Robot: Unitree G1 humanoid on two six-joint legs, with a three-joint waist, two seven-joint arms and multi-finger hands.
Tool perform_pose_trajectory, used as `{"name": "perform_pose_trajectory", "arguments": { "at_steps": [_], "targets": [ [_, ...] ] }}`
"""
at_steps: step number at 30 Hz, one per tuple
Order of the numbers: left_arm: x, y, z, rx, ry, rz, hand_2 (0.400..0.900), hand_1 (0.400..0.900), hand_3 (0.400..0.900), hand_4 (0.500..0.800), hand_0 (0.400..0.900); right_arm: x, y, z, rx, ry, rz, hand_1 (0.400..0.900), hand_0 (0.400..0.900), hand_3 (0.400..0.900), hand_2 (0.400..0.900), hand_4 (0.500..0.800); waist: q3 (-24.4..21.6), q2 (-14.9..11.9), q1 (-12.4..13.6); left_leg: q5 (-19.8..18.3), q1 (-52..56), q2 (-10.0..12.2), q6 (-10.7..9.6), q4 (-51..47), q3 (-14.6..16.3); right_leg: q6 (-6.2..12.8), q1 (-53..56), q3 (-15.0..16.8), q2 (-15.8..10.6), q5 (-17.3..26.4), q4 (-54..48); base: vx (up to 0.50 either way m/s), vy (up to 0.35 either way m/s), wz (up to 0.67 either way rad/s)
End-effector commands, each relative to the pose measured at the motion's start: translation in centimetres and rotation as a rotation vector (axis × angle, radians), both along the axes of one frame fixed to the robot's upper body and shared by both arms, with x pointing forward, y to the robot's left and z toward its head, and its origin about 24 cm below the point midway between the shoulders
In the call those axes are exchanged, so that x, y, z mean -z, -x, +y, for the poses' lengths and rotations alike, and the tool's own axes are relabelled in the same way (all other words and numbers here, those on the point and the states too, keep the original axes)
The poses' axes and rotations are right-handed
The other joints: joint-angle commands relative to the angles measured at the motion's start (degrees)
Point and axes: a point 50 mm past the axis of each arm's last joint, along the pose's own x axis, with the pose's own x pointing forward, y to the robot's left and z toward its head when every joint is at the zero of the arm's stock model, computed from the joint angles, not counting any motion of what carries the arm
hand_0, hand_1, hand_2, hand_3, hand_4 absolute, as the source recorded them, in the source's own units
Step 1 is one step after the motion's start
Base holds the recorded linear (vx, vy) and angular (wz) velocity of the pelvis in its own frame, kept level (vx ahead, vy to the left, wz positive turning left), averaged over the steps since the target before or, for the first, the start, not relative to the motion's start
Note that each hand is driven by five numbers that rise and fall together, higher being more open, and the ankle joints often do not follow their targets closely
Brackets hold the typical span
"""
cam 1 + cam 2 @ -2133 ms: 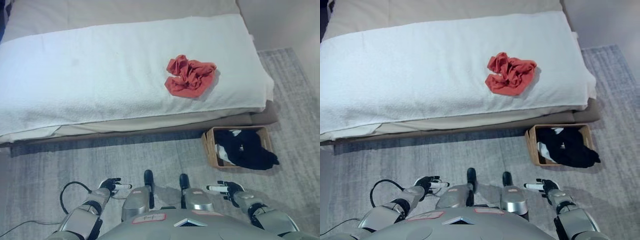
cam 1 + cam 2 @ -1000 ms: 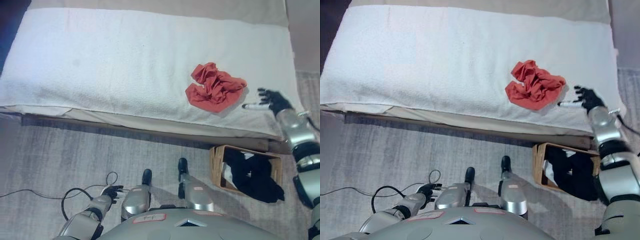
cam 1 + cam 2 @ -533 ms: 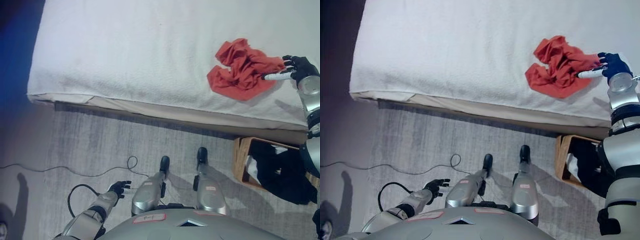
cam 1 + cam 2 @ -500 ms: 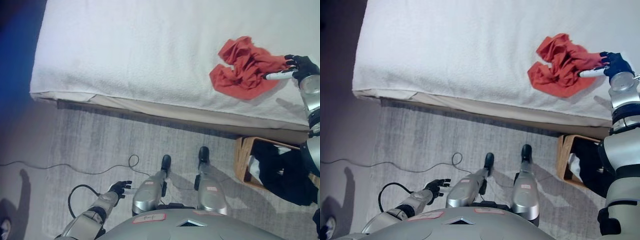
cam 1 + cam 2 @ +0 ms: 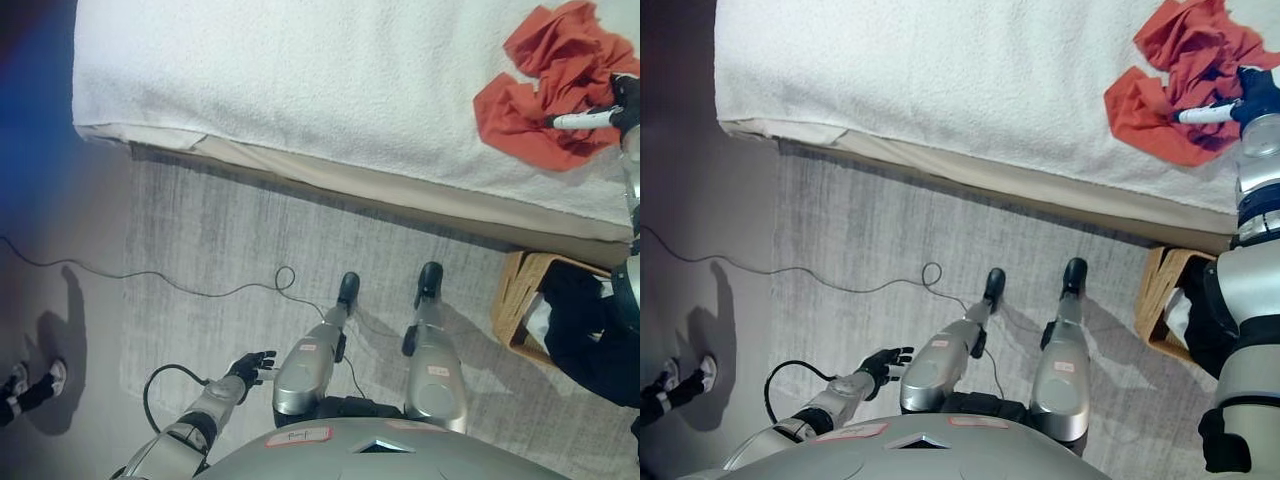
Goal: Put the clothes on the bed into the basket.
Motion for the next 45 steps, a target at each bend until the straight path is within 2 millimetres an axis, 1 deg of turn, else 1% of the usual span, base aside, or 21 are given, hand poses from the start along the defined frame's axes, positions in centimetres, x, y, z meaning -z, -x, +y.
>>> {"name": "perform_pose_trajectory", "arguments": {
  "at_steps": [1, 5, 10, 11, 12, 13, 14, 21, 23, 31, 38, 40, 43, 44, 45],
  "targets": [
    [0.2, 2.8, 2.4, 0.071, -0.083, 0.084, 0.9, 0.9, 0.9, 0.8, 0.9, -6.0, -0.7, 0.4, -0.015, 0.119, -0.14, 0.9, 0.9, 0.9, 0.9, 0.8, -0.9, -1.4, 1.2, -1.1, -0.8, -0.5, -0.6, 0.8, 2.8, 2.25, -3.1, 4.0, -4.3, -5.5, 6.2, -0.01, 0.01, 0.09],
    [0.2, 2.7, 2.0, 0.093, -0.074, 0.074, 0.9, 0.9, 0.9, 0.8, 0.9, -6.9, -0.5, 0.2, -0.002, 0.12, -0.168, 0.9, 0.9, 0.9, 0.9, 0.8, -0.1, -0.4, 1.7, -0.7, -1.4, -0.8, -0.6, 0.6, 2.7, 2.3, -4.0, 3.9, -4.5, -5.6, 6.8, -0.01, 0.004, 0.07],
    [0.1, 2.3, 1.9, 0.097, -0.072, 0.061, 0.9, 0.9, 0.9, 0.8, 0.9, -7.5, -0.3, -0.1, 0.019, 0.112, -0.19, 0.9, 0.9, 0.9, 0.9, 0.8, 0.6, 0.6, 2.0, -0.2, -2.1, -1.0, -0.8, 0.4, 2.5, 2.23, -4.8, 3.9, -4.9, -5.8, 7.5, -0.01, -0.004, 0.08],
    [0.1, 2.2, 1.9, 0.095, -0.072, 0.056, 0.9, 0.9, 0.9, 0.8, 0.9, -7.5, -0.3, -0.1, 0.021, 0.11, -0.196, 0.851, 0.851, 0.851, 0.851, 0.771, 0.7, 0.7, 2.0, -0.1, -2.3, -1.0, -0.8, 0.3, 2.5, 2.23, -4.9, 3.9, -4.9, -5.8, 7.6, -0.01, 0.009, 0.04],
    [0.1, 2.4, 1.9, 0.095, -0.072, 0.059, 0.9, 0.9, 0.9, 0.8, 0.9, -7.6, -0.2, -0.2, 0.026, 0.109, -0.196, 0.767, 0.767, 0.767, 0.767, 0.72, 0.8, 0.9, 1.9, 0.1, -2.4, -1.0, -0.8, 0.3, 2.6, 2.24, -5.0, 3.9, -5.0, -5.8, 7.6, 0.0, 0.0, 0.0],
    [0.1, 2.4, 1.9, 0.095, -0.07, 0.058, 0.9, 0.9, 0.9, 0.8, 0.9, -7.6, -0.2, -0.2, 0.027, 0.11, -0.197, 0.647, 0.647, 0.647, 0.647, 0.648, 0.9, 1.0, 1.9, 0.1, -2.4, -1.1, -0.8, 0.3, 2.5, 2.27, -5.0, 3.9, -5.1, -5.8, 7.6, 0.0, 0.0, 0.0],
    [0.1, 2.3, 1.9, 0.091, -0.074, 0.055, 0.9, 0.9, 0.9, 0.8, 0.9, -7.6, -0.2, -0.2, 0.032, 0.105, -0.202, 0.4, 0.4, 0.4, 0.4, 0.5, 1.1, 1.2, 1.8, 0.2, -2.6, -1.1, -0.9, 0.2, 2.5, 2.34, -5.0, 3.9, -5.2, -5.7, 7.6, 0.0, 0.0, 0.0],
    [0.1, 2.0, 1.9, 0.083, -0.076, 0.05, 0.9, 0.9, 0.9, 0.8, 0.9, -7.1, -0.4, -0.1, 0.035, 0.093, -0.189, 0.4, 0.4, 0.4, 0.4, 0.5, 0.9, 1.1, 1.7, 0.0, -2.7, -1.4, -0.7, 0.5, 2.6, 2.42, -4.5, 4.0, -5.3, -5.6, 7.2, 0.0, 0.003, 0.0],
    [0.0, 1.6, 1.9, 0.073, -0.081, 0.039, 0.9, 0.9, 0.9, 0.8, 0.9, -6.7, -0.6, 0.2, 0.028, 0.086, -0.183, 0.4, 0.4, 0.4, 0.4, 0.5, 0.7, 1.0, 1.4, -0.2, -2.5, -1.4, -0.6, 0.6, 2.7, 2.45, -4.4, 4.1, -5.4, -5.4, 7.1, 0.0, 0.022, -0.05],
    [0.0, 1.3, 2.2, 0.045, -0.101, 0.042, 0.9, 0.9, 0.9, 0.8, 0.9, -6.4, -0.9, 0.7, 0.02, 0.066, -0.189, 0.4, 0.4, 0.4, 0.4, 0.5, 0.3, 0.2, 0.8, -0.3, -2.4, -1.2, -0.7, 0.6, 3.1, 2.41, -3.9, 4.3, -5.3, -5.4, 6.5, -0.01, 0.006, -0.03],
    [0.1, 1.3, 2.5, 0.023, -0.113, 0.052, 0.9, 0.9, 0.9, 0.8, 0.9, -5.9, -1.1, 1.0, 0.01, 0.062, -0.17, 0.4, 0.4, 0.4, 0.4, 0.5, -0.6, -0.7, 0.2, -1.1, -1.8, -1.3, -0.4, 1.2, 4.0, 2.47, -3.6, 5.2, -5.3, -5.1, 6.2, -0.01, 0.018, -0.11],
    [0.0, 1.1, 2.6, 0.018, -0.116, 0.051, 0.9, 0.9, 0.9, 0.8, 0.9, -6.0, -1.2, 1.2, 0.003, 0.068, -0.168, 0.4, 0.4, 0.4, 0.4, 0.5, -0.8, -1.2, -0.2, -1.7, -1.6, -1.3, -0.2, 1.7, 4.3, 2.51, -3.3, 5.5, -5.2, -5.1, 6.2, 0.0, 0.028, -0.17],
    [-0.1, 0.7, 2.8, -0.002, -0.125, 0.048, 0.9, 0.9, 0.9, 0.8, 0.9, -5.8, -1.6, 1.7, -0.016, 0.073, -0.163, 0.4, 0.4, 0.4, 0.4, 0.5, -1.4, -2.8, -1.1, -3.4, -1.1, -1.5, 0.4, 3.4, 5.3, 2.54, -2.7, 6.2, -5.1, -5.1, 6.3, 0.02, 0.02, -0.22],
    [-0.1, 0.7, 2.8, -0.002, -0.125, 0.048, 0.9, 0.9, 0.9, 0.8, 0.9, -5.8, -1.6, 1.7, -0.016, 0.073, -0.163, 0.4, 0.4, 0.4, 0.4, 0.5, -1.4, -2.9, -1.1, -3.4, -1.1, -1.5, 0.4, 3.4, 5.3, 2.55, -2.6, 6.3, -5.1, -5.1, 6.3, 0.03, 0.017, -0.32],
    [-0.1, 0.4, 2.9, -0.018, -0.13, 0.048, 0.9, 0.9, 0.9, 0.8, 0.9, -5.7, -1.7, 1.9, -0.024, 0.074, -0.158, 0.4, 0.4, 0.4, 0.4, 0.5, -1.8, -4.1, -1.7, -4.8, -0.6, -1.7, 0.9, 4.8, 6.0, 2.55, -2.2, 6.9, -4.9, -5.1, 6.4, 0.03, 0.025, -0.37]
  ]
}}
